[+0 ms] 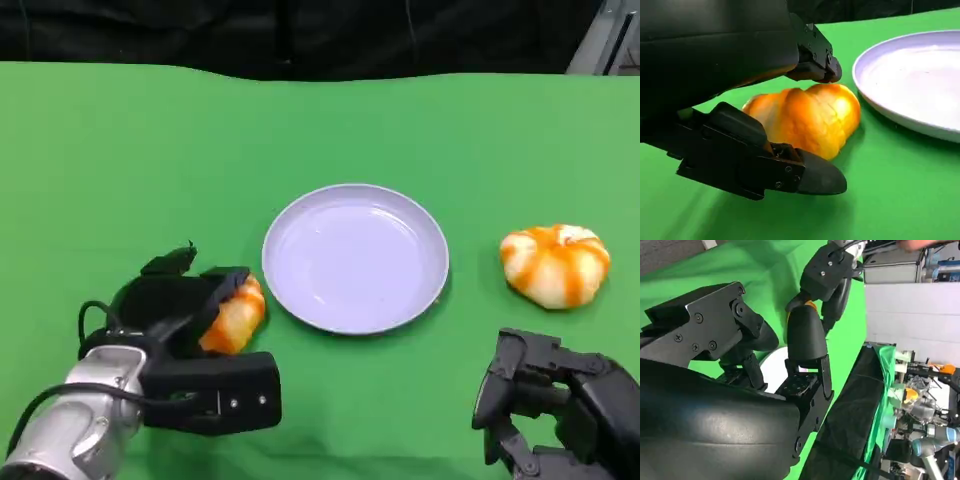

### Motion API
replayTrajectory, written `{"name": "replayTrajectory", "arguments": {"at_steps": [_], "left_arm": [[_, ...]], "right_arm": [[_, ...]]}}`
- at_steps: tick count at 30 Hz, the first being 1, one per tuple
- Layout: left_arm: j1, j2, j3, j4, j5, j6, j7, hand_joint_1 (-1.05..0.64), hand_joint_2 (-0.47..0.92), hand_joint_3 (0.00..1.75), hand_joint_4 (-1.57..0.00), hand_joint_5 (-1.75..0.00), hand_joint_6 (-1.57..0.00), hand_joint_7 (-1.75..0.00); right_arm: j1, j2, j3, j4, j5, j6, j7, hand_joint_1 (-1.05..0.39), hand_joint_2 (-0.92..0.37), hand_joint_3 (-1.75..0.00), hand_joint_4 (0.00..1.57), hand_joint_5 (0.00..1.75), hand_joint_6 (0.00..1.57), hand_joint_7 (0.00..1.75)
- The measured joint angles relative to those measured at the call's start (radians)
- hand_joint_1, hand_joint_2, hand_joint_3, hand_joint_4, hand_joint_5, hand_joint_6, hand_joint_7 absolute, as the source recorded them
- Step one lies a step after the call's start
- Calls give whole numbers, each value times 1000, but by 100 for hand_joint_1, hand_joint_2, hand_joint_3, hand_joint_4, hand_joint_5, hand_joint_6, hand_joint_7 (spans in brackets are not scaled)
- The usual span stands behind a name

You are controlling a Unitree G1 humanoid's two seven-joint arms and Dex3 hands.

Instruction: Grasp the bread from the table and place it into the plate.

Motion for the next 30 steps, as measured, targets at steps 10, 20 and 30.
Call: {"name": "replayTrajectory", "arguments": {"at_steps": [10,20,30], "left_arm": [[-8,-6,-1,60,-48,-18,31,-83,92,45,-11,-3,-33,-1],[-8,-6,2,92,-97,-67,72,-53,92,45,-44,-8,-50,-4],[-8,-38,40,162,-165,-197,266,0,92,28,-109,-66,-119,-7]], "right_arm": [[3,0,1,-8,0,3,-1,0,-64,-105,77,175,74,149],[7,0,1,-15,-14,4,-8,-1,-65,-105,77,175,73,150],[10,0,1,-27,-14,12,-7,-2,-65,-103,76,175,73,150]]}}
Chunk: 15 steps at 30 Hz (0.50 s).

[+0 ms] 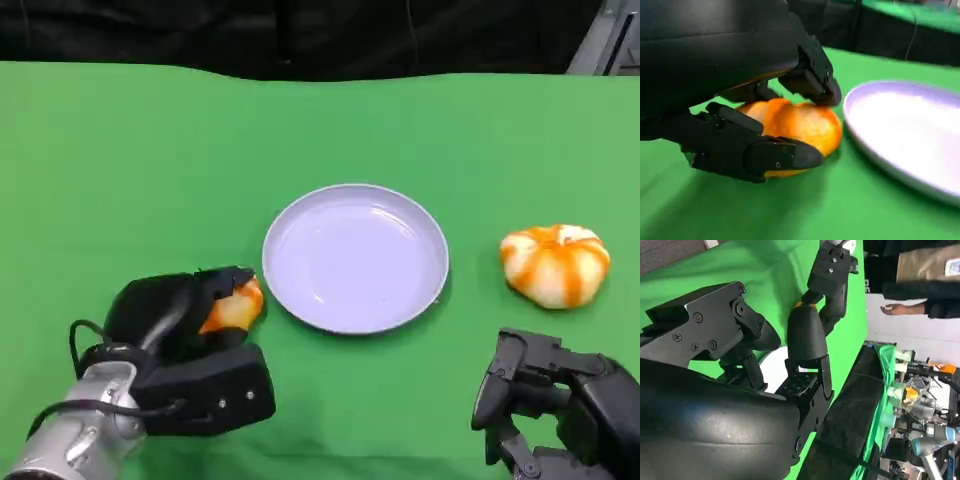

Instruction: Grasp the bread from the table and place it into the plate.

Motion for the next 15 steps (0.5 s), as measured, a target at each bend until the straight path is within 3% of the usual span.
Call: {"name": "replayTrajectory", "arguments": {"at_steps": [1,2,4,6,9,15], "left_arm": [[0,-2,3,9,-3,-14,15,-3,85,49,-93,-125,-117,-48],[-1,-4,6,20,-8,-29,33,-4,79,64,-86,-149,-101,-93],[-1,-8,12,31,-15,-52,73,-6,70,84,-78,-169,-79,-143],[-1,-10,16,40,-15,-66,106,-6,67,89,-76,-174,-72,-157],[-1,-11,17,44,-15,-68,125,-5,66,91,-76,-175,-69,-164],[-1,-11,36,32,-25,-87,151,-5,64,95,-76,-175,-67,-170]], "right_arm": [[0,0,0,0,0,0,0,-2,-65,-103,76,175,73,150],[1,0,0,0,0,0,0,-3,-66,-103,77,175,73,150],[4,0,0,0,0,0,0,-3,-65,-103,77,175,73,150],[5,0,0,-1,0,0,0,-3,-65,-103,77,175,73,151],[5,0,-1,-1,0,-10,0,-4,-65,-103,77,175,72,151],[6,-1,-2,-2,0,-12,1,-3,-66,-103,77,175,72,151]]}}
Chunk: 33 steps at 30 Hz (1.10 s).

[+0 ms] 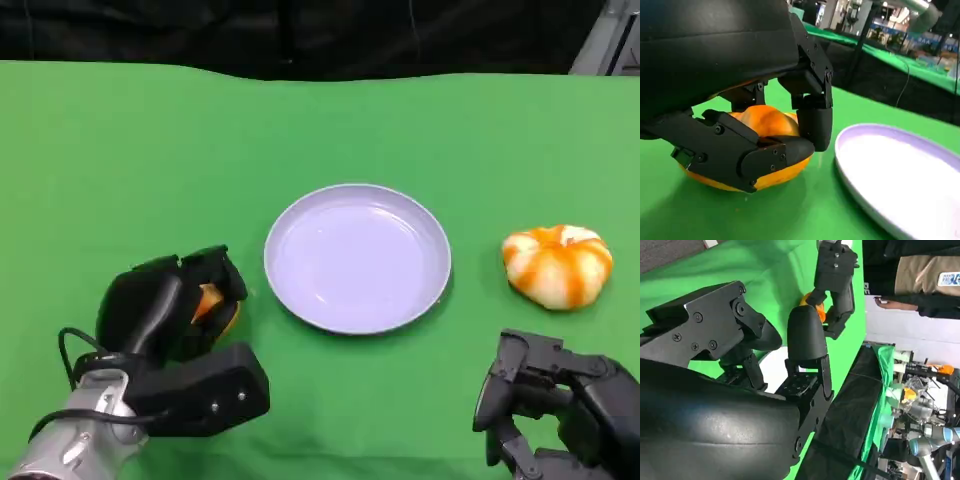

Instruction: Grasp the bread from the table and place it into the plate.

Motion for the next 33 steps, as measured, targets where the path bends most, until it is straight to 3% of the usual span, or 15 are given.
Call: {"name": "replayTrajectory", "arguments": {"at_steps": [9,13,16,21,23,24,25,28,33], "left_arm": [[5,19,55,-148,-39,0,-42,-6,58,105,-77,-175,-79,-146],[5,30,74,-210,-42,-15,-45,-6,57,108,-77,-175,-80,-144],[7,30,74,-226,-41,-7,-56,-6,55,106,-79,-171,-86,-132],[-1,7,68,-356,-30,29,-110,-6,55,106,-80,-170,-88,-128],[-9,-1,62,-361,-25,37,-122,-5,57,100,-83,-164,-99,-102],[-28,-8,48,-352,-11,36,-130,-4,57,94,-81,-167,-100,-101],[-57,-22,30,-334,-3,31,-139,-3,57,91,-80,-168,-100,-100],[-149,-60,-12,-268,13,10,-149,-4,64,77,-76,-174,-90,-124],[-244,-114,-60,-141,26,-30,-157,-8,69,74,-77,-172,-87,-129]], "right_arm": [[2,-2,-3,-2,-7,-1,1,-2,-66,-103,77,175,73,151],[2,-2,-3,-2,-7,-2,1,-2,-65,-103,78,175,73,151],[2,-2,-4,-2,-6,-3,1,-3,-66,-103,77,175,72,151],[1,-2,-6,-1,0,-4,7,-3,-66,-103,76,175,72,151],[3,-2,-9,-1,0,-5,7,-3,-65,-103,75,175,72,151],[6,-2,-11,-1,-1,-6,6,-3,-65,-103,75,175,72,152],[6,-1,-10,-1,-4,-7,6,-4,-66,-103,75,175,72,152],[7,-1,-1,-7,-11,-7,3,-3,-65,-102,75,175,71,152],[26,1,14,-21,-20,-6,-4,-4,-65,-102,76,175,72,153]]}}
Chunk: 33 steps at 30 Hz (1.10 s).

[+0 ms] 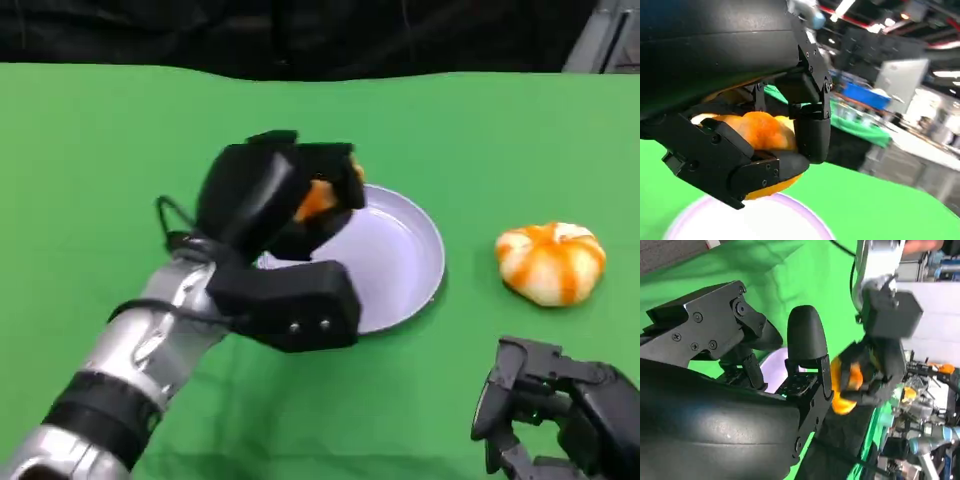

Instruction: Grasp the bread from the table and place it into the plate.

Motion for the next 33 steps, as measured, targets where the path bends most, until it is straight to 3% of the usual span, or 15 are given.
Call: {"name": "replayTrajectory", "arguments": {"at_steps": [7,13,17,19,20,21,22,23,25,28,33], "left_arm": [[-89,-47,-44,190,11,-21,2,-12,78,61,-73,-170,-79,-130],[-134,-85,-48,307,-1,-60,-3,-9,83,55,-77,-142,-92,-94],[-147,-108,-46,380,-16,-90,14,-8,91,44,-68,-148,-89,-96],[-147,-117,-46,411,-27,-109,13,-11,92,42,-58,-145,-85,-87],[-147,-119,-46,422,-33,-115,13,-28,92,43,-40,-109,-68,-61],[-148,-118,-48,426,-36,-114,-8,-49,92,48,-30,-54,-56,-27],[-150,-113,-55,426,-34,-109,-45,-61,92,51,-20,-29,-47,-14],[-153,-104,-68,423,-30,-99,-93,-69,92,53,-11,-15,-40,-7],[-155,-82,-88,412,-23,-79,-181,-79,92,56,-2,-3,-31,-1],[-155,-63,-102,379,-13,-50,-236,-99,92,75,0,0,-6,0],[-153,-42,-120,301,7,3,-307,-105,92,85,0,0,0,0]], "right_arm": [[4,10,17,-22,-8,1,-16,-3,-65,-102,75,175,70,153],[13,12,32,-41,-5,8,-17,-1,-66,-101,74,175,70,153],[19,15,41,-43,0,8,-17,-3,-65,-101,74,175,70,152],[20,15,43,-46,0,8,-17,-4,-65,-100,74,175,70,152],[20,15,43,-46,0,8,-17,-4,-65,-100,74,175,70,152],[20,15,44,-47,-1,8,-18,-4,-65,-100,75,175,70,152],[21,15,44,-48,-2,8,-18,-4,-65,-100,75,175,70,152],[21,15,45,-48,-3,7,-18,-4,-65,-100,75,175,70,151],[22,15,45,-52,-5,7,-19,-4,-65,-100,74,175,70,151],[24,15,45,-59,-4,7,-19,-4,-66,-100,73,175,70,151],[23,15,45,-61,-2,7,-18,-4,-66,-99,73,175,70,150]]}}
